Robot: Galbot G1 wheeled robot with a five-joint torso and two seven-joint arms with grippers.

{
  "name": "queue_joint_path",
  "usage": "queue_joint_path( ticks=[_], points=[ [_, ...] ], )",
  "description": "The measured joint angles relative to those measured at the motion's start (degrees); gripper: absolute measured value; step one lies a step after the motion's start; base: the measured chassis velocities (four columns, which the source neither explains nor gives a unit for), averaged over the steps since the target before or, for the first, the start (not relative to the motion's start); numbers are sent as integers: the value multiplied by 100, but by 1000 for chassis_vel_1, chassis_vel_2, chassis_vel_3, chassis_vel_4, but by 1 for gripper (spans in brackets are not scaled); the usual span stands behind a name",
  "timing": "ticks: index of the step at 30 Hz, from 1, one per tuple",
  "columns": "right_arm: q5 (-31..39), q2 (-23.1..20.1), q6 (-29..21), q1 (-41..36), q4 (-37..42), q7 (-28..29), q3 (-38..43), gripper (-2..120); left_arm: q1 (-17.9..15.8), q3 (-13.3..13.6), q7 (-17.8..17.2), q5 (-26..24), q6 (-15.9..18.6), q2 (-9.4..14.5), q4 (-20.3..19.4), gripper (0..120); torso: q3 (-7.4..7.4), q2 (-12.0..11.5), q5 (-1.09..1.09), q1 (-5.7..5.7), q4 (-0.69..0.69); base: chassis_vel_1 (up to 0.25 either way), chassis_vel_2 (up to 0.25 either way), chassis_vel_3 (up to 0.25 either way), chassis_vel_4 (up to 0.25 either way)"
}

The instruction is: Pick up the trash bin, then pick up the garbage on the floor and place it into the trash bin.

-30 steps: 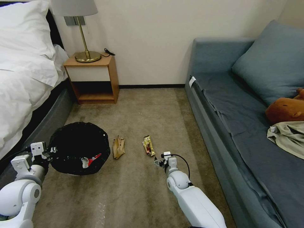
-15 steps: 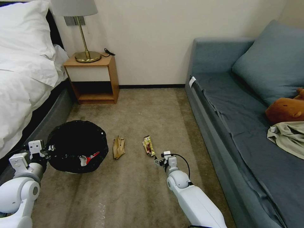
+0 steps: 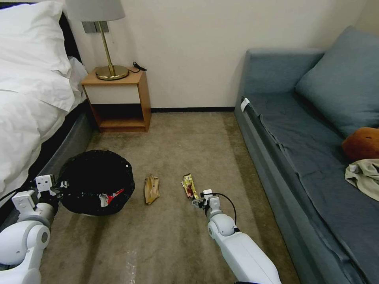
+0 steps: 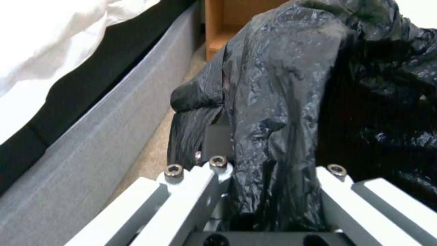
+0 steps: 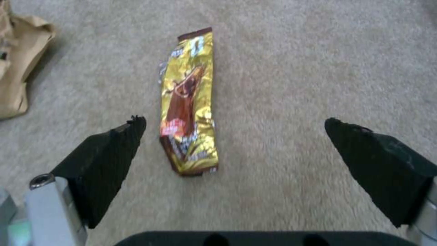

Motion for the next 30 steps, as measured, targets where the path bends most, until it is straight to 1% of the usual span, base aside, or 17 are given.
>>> queue_joint_path(
  ticks=[8,19,22,30],
  points=[
    [1,0,55,-29,-44,-28,47,100,9,24,10,10,-20,-15,1,4,0,0,-1,0,-1,-100,123,96,-126],
    [-33,26,57,-56,-64,-31,68,100,11,28,19,12,-62,-14,28,4,1,0,0,0,-1,-155,190,147,-205],
    [-66,27,57,-71,-66,-36,68,100,14,38,20,19,-68,-20,31,4,1,0,1,0,0,-125,185,149,-168],
    [-150,12,72,-65,-66,-80,44,100,10,66,26,37,-75,-32,32,4,0,0,0,0,-1,-130,148,124,-161]
  ],
)
